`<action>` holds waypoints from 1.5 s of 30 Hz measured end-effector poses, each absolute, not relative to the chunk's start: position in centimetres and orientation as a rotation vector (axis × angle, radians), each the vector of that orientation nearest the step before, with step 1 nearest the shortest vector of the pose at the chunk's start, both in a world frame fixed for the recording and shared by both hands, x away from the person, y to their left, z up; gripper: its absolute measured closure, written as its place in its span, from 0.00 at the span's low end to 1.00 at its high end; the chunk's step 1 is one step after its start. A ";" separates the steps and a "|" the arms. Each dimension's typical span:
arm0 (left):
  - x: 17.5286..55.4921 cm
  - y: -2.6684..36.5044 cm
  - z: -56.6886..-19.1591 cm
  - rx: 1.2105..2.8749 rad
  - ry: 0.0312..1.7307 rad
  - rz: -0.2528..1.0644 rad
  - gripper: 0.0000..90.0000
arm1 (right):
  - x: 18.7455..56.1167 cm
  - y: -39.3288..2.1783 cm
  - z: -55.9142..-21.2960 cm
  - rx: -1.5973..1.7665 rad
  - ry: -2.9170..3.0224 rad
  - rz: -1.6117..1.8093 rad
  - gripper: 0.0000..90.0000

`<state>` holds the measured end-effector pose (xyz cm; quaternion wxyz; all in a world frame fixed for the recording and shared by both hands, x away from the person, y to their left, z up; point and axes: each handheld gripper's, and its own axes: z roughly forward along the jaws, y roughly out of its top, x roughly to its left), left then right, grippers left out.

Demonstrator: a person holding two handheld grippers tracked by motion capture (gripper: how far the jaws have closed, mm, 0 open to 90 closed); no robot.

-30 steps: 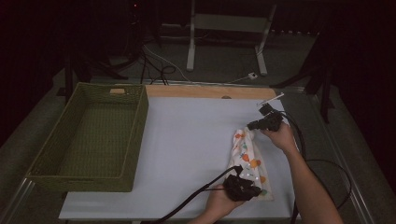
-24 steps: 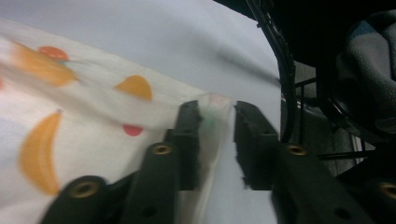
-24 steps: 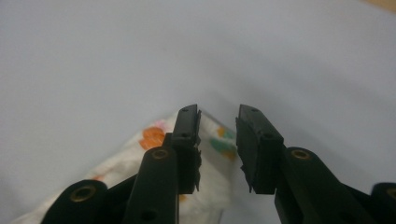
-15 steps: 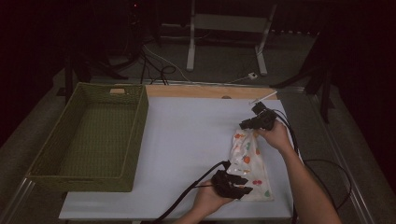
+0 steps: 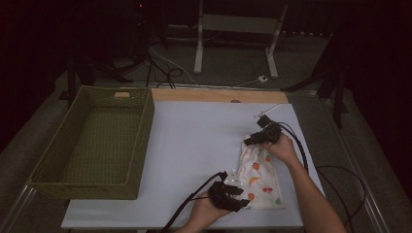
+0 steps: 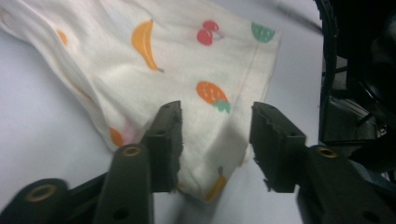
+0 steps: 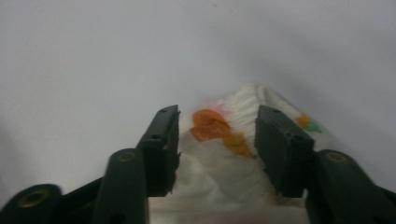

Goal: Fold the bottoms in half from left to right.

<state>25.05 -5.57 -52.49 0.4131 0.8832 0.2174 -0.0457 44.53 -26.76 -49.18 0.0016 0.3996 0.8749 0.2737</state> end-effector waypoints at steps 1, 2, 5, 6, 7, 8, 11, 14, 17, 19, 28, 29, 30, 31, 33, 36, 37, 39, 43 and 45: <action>25.0 -5.6 -52.9 2.223 0.550 -0.119 0.56 | 44.5 -26.3 -49.4 1.246 2.750 0.852 0.49; 25.0 -5.6 -52.9 2.223 0.550 -0.119 0.54 | 44.5 -26.3 -49.4 1.246 2.750 0.852 0.49; 24.7 -5.6 -53.2 2.208 0.536 -0.092 0.54 | 44.3 -25.6 -50.0 1.222 2.757 0.818 0.47; 24.7 -5.6 -53.2 2.208 0.536 -0.092 0.54 | 44.3 -25.6 -50.0 1.222 2.757 0.818 0.47; 24.6 -5.7 -53.3 2.211 0.532 -0.070 0.58 | 44.2 -25.1 -50.3 1.189 2.758 0.801 0.53; 24.6 -5.7 -53.3 2.211 0.532 -0.070 0.60 | 44.2 -25.1 -50.3 1.189 2.758 0.801 0.53; 24.3 -6.2 -53.3 2.230 0.519 -0.010 0.70 | 43.8 -24.4 -50.8 1.119 2.749 0.737 0.72; 24.4 -6.2 -53.3 2.233 0.526 0.007 0.81 | 43.8 -24.3 -50.7 1.111 2.734 0.709 0.78; 24.7 -6.1 -53.3 2.226 0.542 -0.005 0.94 | 43.7 -24.2 -50.7 1.088 2.706 0.666 0.95; 24.8 -6.0 -53.2 2.227 0.544 -0.020 0.96 | 43.8 -24.4 -50.7 1.110 2.704 0.673 0.98; 25.0 -5.4 -52.8 2.209 0.542 -0.046 0.90 | 44.2 -24.7 -50.4 1.152 2.730 0.745 0.94; 25.1 -5.2 -52.6 2.203 0.533 -0.078 0.90 | 44.2 -24.7 -50.3 1.167 2.732 0.764 0.87; 25.0 -5.2 -52.6 2.202 0.533 -0.087 0.78 | 44.2 -24.7 -50.0 1.181 2.745 0.799 0.73; 24.7 -5.0 -52.4 2.204 0.509 -0.099 0.74 | 44.1 -24.5 -50.0 1.181 2.752 0.800 0.66; 24.4 -4.9 -52.6 2.214 0.492 -0.117 0.68 | 43.8 -24.1 -50.3 1.166 2.758 0.784 0.58; 24.1 -5.1 -53.0 2.242 0.489 -0.107 0.65 | 43.4 -23.6 -50.8 1.125 2.752 0.756 0.57; 23.8 -5.2 -53.3 2.229 0.491 -0.062 0.69 | 43.0 -23.3 -50.9 1.093 2.727 0.729 0.62; 23.7 -5.5 -53.3 2.239 0.492 -0.004 0.81 | 42.6 -22.8 -50.9 1.028 2.697 0.673 0.70; 24.1 -5.5 -53.3 2.237 0.502 -0.009 0.95 | 42.6 -22.6 -50.9 1.000 2.690 0.672 0.97; 24.1 -5.4 -53.2 2.237 0.504 -0.013 0.96 | 43.0 -22.7 -50.8 1.041 2.703 0.678 0.98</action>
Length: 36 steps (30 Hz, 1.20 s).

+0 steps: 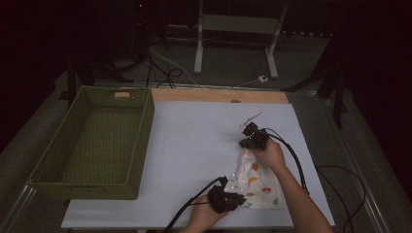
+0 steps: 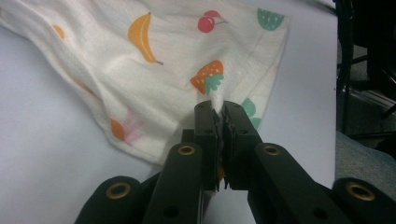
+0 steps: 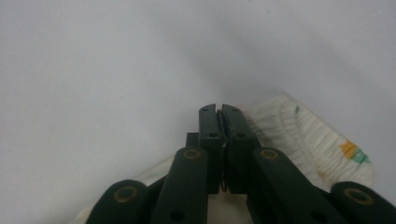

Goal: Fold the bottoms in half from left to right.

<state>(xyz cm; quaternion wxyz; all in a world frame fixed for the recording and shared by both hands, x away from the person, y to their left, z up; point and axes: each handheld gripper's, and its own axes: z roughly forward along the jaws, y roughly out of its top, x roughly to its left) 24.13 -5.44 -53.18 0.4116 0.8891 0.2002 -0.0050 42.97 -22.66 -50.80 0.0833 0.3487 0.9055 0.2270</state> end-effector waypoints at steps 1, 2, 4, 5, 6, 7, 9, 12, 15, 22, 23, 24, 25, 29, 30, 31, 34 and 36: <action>24.1 -5.4 -53.2 2.237 0.504 -0.013 0.96 | 43.1 -22.7 -50.7 1.055 2.715 0.676 0.99; 24.2 -5.2 -53.0 2.242 0.500 -0.006 0.96 | 43.2 -22.7 -50.7 1.066 2.714 0.678 0.99; 24.5 -4.8 -52.7 2.244 0.504 -0.007 0.97 | 43.4 -22.5 -50.5 1.072 2.713 0.695 0.99; 24.6 -4.5 -52.5 2.242 0.509 -0.008 0.97 | 43.5 -22.5 -50.4 1.073 2.711 0.706 0.99; 24.7 -4.3 -52.4 2.246 0.507 -0.006 0.96 | 43.7 -22.2 -50.3 1.088 2.704 0.733 0.99; 24.8 -3.9 -52.1 2.250 0.509 -0.003 0.97 | 43.8 -22.1 -50.1 1.096 2.707 0.749 0.99; 24.8 -3.2 -51.8 2.251 0.519 0.007 0.96 | 44.1 -21.6 -49.8 1.100 2.707 0.780 0.99; 24.9 -1.8 -51.3 2.259 0.529 0.014 0.96 | 44.5 -20.5 -49.5 1.087 2.724 0.816 0.99; 25.0 -0.2 -51.0 2.260 0.556 0.006 0.96 | 44.8 -18.9 -49.3 1.055 2.740 0.834 0.99; 24.9 1.7 -50.9 2.250 0.589 -0.020 0.83 | 45.5 -16.4 -49.8 1.032 2.789 0.898 0.78; 25.0 1.6 -50.7 2.244 0.593 -0.012 0.79 | 45.5 -16.4 -49.7 1.027 2.783 0.902 0.76; 25.0 1.6 -50.6 2.241 0.593 -0.013 0.74 | 45.5 -16.5 -49.3 1.033 2.780 0.902 0.73; 25.1 1.4 -50.4 2.236 0.587 -0.015 0.74 | 45.5 -16.5 -49.1 1.054 2.778 0.906 0.72; 25.2 0.2 -49.9 2.240 0.568 -0.011 0.69 | 45.6 -18.0 -48.2 1.044 2.759 0.887 0.64; 25.2 -0.1 -49.8 2.237 0.570 -0.011 0.68 | 45.6 -18.5 -47.9 1.061 2.748 0.884 0.64; 25.2 -0.5 -49.9 2.241 0.562 -0.013 0.68 | 45.6 -18.8 -47.8 1.070 2.746 0.877 0.63; 25.3 -1.5 -50.1 2.258 0.547 -0.024 0.67 | 45.5 -20.1 -47.3 1.093 2.735 0.843 0.61; 25.3 -2.3 -50.4 2.271 0.534 -0.030 0.66 | 45.5 -20.9 -47.2 1.104 2.723 0.826 0.59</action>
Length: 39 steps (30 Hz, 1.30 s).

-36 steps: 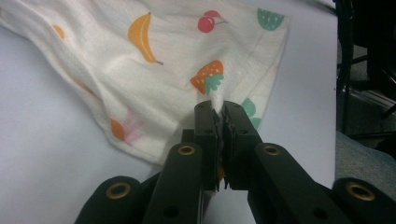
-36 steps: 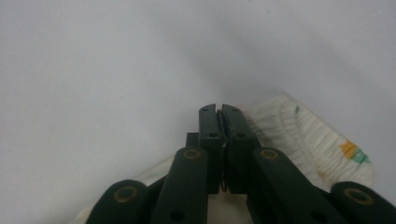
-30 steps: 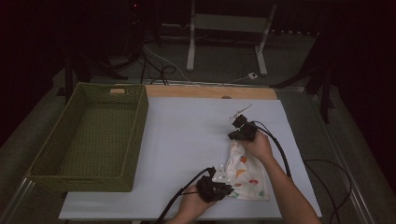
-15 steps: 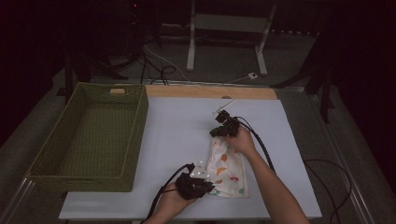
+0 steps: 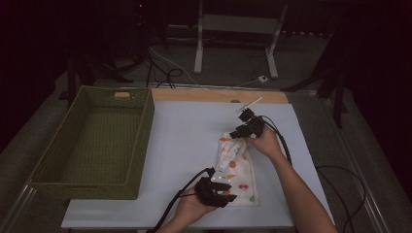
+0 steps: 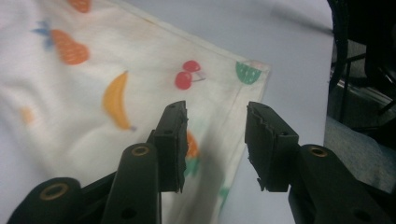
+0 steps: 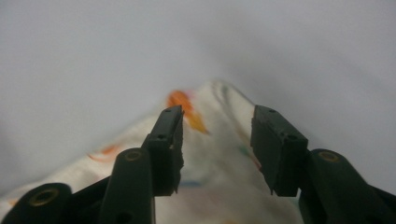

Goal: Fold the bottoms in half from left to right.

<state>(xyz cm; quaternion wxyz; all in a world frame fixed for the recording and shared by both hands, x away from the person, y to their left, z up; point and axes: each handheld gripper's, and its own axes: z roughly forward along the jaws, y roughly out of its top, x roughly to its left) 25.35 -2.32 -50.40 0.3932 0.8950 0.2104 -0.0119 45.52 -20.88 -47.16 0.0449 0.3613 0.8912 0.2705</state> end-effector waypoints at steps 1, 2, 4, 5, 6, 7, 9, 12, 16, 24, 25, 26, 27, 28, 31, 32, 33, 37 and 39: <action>25.4 -2.9 -50.6 2.274 0.528 -0.035 0.65 | 45.5 -21.2 -47.1 1.114 2.716 0.817 0.58; 25.4 -3.2 -50.7 2.272 0.527 -0.040 0.65 | 45.5 -21.7 -47.0 1.126 2.708 0.808 0.57; 25.4 -4.1 -50.9 2.279 0.519 -0.045 0.62 | 45.5 -22.3 -46.9 1.143 2.699 0.789 0.56; 25.3 -4.5 -51.0 2.277 0.518 -0.053 0.62 | 45.6 -22.6 -46.9 1.145 2.698 0.779 0.55; 25.4 -4.9 -51.1 2.284 0.513 -0.055 0.62 | 45.6 -22.8 -46.9 1.158 2.694 0.769 0.55; 25.4 -4.9 -51.1 2.284 0.513 -0.055 0.61 | 45.6 -23.1 -47.0 1.166 2.690 0.766 0.54; 25.3 -5.9 -51.6 2.300 0.502 -0.061 0.61 | 45.7 -23.6 -47.1 1.185 2.692 0.746 0.53; 25.3 -6.5 -52.1 2.307 0.506 -0.069 0.63 | 45.9 -24.1 -47.5 1.230 2.698 0.725 0.53; 25.5 -7.1 -52.5 2.290 0.508 -0.087 0.75 | 46.2 -24.3 -48.5 1.275 2.737 0.691 0.58; 25.9 -7.5 -52.6 2.287 0.527 -0.112 0.99 | 46.3 -23.4 -50.2 1.261 2.838 0.668 0.85; 25.9 -7.4 -52.5 2.281 0.534 -0.120 1.00 | 46.3 -23.3 -50.1 1.247 2.836 0.662 0.88; 26.0 -7.3 -52.4 2.276 0.532 -0.122 1.00 | 46.2 -23.1 -49.9 1.225 2.831 0.662 0.91; 26.0 -7.3 -52.4 2.276 0.532 -0.122 1.00 | 46.2 -23.0 -49.7 1.206 2.821 0.670 0.93; 26.0 -7.0 -52.0 2.259 0.526 -0.134 1.00 | 46.2 -22.9 -49.3 1.182 2.796 0.694 0.93; 26.0 -6.9 -51.8 2.245 0.528 -0.151 1.00 | 46.3 -22.6 -48.3 1.130 2.758 0.744 0.94; 26.0 -6.8 -51.6 2.224 0.534 -0.170 1.00 | 46.3 -22.3 -47.9 1.112 2.741 0.749 0.94; 26.0 -6.8 -51.6 2.224 0.534 -0.170 1.00 | 46.3 -22.3 -47.9 1.112 2.741 0.749 0.94; 25.7 -6.9 -51.4 2.205 0.519 -0.206 1.00 | 46.4 -21.7 -47.0 1.056 2.687 0.807 0.94; 25.5 -7.3 -51.5 2.197 0.518 -0.223 1.00 | 46.5 -21.4 -47.1 1.050 2.673 0.827 0.94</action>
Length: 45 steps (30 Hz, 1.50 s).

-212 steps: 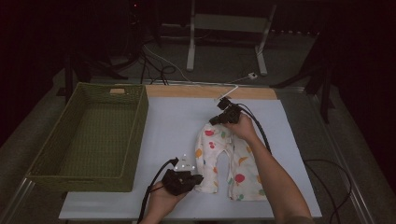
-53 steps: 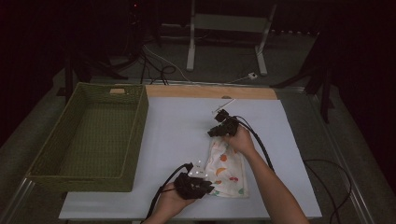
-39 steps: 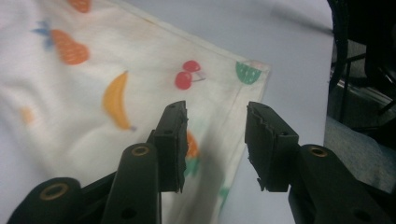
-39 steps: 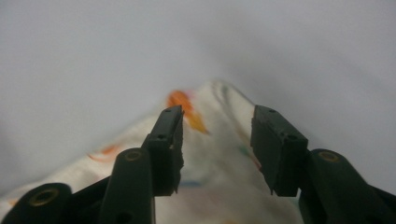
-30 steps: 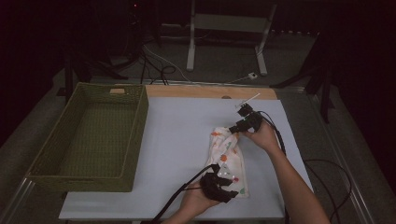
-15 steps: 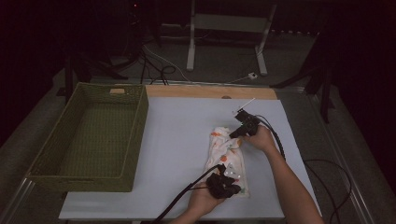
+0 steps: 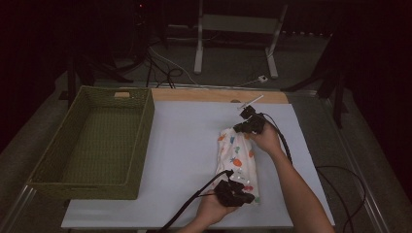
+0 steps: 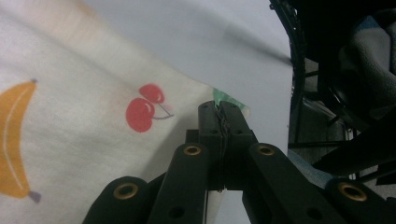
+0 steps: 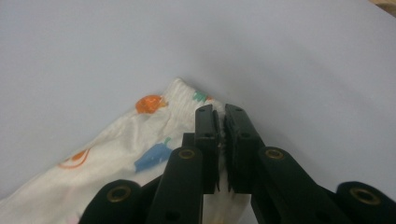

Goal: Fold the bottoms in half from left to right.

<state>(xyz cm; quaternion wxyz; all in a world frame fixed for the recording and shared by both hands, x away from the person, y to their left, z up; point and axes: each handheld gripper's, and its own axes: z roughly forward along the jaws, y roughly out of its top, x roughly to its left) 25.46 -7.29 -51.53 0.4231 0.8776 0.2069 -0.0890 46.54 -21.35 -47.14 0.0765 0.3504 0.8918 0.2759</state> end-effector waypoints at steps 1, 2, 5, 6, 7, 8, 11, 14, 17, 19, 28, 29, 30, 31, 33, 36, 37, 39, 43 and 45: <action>25.4 -7.4 -51.6 2.200 0.518 -0.227 1.00 | 46.6 -21.3 -47.3 1.065 2.674 0.833 0.94; 25.4 -7.4 -51.6 2.200 0.518 -0.227 1.00 | 46.6 -21.3 -47.3 1.065 2.674 0.833 0.94; 25.4 -7.6 -52.0 2.221 0.513 -0.223 0.99 | 46.7 -21.2 -48.4 1.104 2.684 0.823 0.90; 25.4 -7.6 -52.0 2.221 0.513 -0.223 0.98 | 46.7 -21.2 -48.4 1.104 2.684 0.823 0.90; 25.4 -7.5 -52.0 2.223 0.518 -0.216 0.98 | 46.7 -21.3 -48.9 1.124 2.688 0.809 0.80; 25.5 -7.2 -51.8 2.222 0.516 -0.215 0.88 | 46.7 -21.5 -48.8 1.146 2.662 0.838 0.71; 25.5 -6.8 -51.5 2.222 0.518 -0.195 0.84 | 46.6 -21.7 -48.1 1.134 2.650 0.864 0.70; 25.7 -5.7 -51.1 2.220 0.536 -0.156 0.84 | 46.1 -22.2 -47.3 1.125 2.674 0.938 0.84; 25.8 -5.2 -51.1 2.217 0.555 -0.146 0.84 | 45.8 -22.3 -47.5 1.102 2.721 0.960 0.91; 25.9 -4.8 -51.1 2.218 0.566 -0.140 0.84 | 45.5 -22.1 -48.0 1.086 2.757 0.943 0.92; 26.8 -2.9 -51.3 2.220 0.622 -0.086 0.81 | 45.3 -20.7 -49.9 1.085 2.786 0.926 0.88; 26.9 -2.7 -51.3 2.217 0.628 -0.082 0.80 | 45.3 -20.8 -49.8 1.081 2.780 0.935 0.87; 27.1 -2.5 -51.2 2.215 0.635 -0.075 0.80 | 45.3 -20.8 -49.7 1.084 2.779 0.948 0.86; 27.2 -2.2 -51.2 2.209 0.647 -0.072 0.79 | 45.3 -20.9 -49.5 1.092 2.769 0.961 0.85; 27.4 -1.8 -51.1 2.208 0.649 -0.061 0.78 | 45.2 -21.2 -49.2 1.096 2.756 0.977 0.83; 27.6 -1.5 -51.1 2.203 0.663 -0.054 0.77 | 44.9 -21.7 -48.8 1.094 2.750 0.988 0.83; 27.8 -1.1 -51.0 2.197 0.675 -0.046 0.76 | 44.8 -22.0 -48.7 1.091 2.747 1.002 0.82; 28.1 -0.8 -50.9 2.194 0.687 -0.039 0.75 | 44.6 -22.4 -48.5 1.095 2.744 1.012 0.80; 28.8 -0.2 -50.7 2.184 0.714 -0.027 0.73 | 44.0 -23.4 -48.3 1.109 2.726 1.038 0.72; 29.3 0.2 -50.4 2.178 0.728 -0.015 0.71 | 43.8 -24.2 -48.4 1.118 2.707 1.061 0.66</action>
